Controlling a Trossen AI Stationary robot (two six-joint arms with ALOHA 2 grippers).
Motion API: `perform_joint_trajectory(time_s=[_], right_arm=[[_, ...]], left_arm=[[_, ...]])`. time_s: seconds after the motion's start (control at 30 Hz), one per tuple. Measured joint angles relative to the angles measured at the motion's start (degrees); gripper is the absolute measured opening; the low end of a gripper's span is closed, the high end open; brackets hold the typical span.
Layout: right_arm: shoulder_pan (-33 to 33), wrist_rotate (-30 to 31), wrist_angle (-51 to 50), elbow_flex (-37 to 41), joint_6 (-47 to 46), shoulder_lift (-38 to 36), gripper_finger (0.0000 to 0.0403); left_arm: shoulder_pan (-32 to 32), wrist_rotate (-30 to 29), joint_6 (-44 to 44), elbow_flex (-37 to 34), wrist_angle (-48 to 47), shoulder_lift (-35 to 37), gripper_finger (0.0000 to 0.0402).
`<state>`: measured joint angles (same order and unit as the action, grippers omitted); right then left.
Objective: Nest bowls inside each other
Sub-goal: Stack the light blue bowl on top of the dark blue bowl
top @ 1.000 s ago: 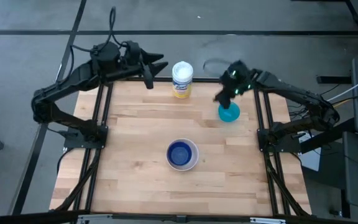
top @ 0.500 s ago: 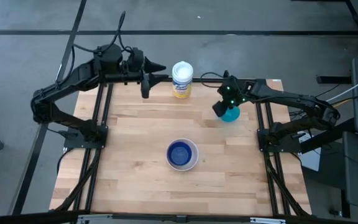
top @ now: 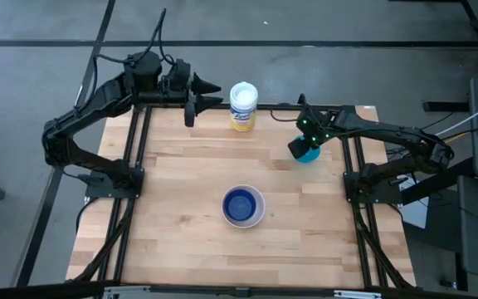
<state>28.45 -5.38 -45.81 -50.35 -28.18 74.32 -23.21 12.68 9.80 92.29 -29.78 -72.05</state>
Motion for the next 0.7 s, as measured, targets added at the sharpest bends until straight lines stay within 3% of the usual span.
perform_joint_trajectory(time_s=[0.4,0.7], right_arm=[[-0.07,-4.79,-0.35,0.0,1.84,7.75,0.0165],[-0.07,-6.39,5.34,0.02,2.22,12.66,0.0165]], left_arm=[[-3.2,3.08,0.02,0.0,0.06,0.0,0.0191],[-4.28,5.12,0.39,0.0,0.04,0.0,0.0191]])
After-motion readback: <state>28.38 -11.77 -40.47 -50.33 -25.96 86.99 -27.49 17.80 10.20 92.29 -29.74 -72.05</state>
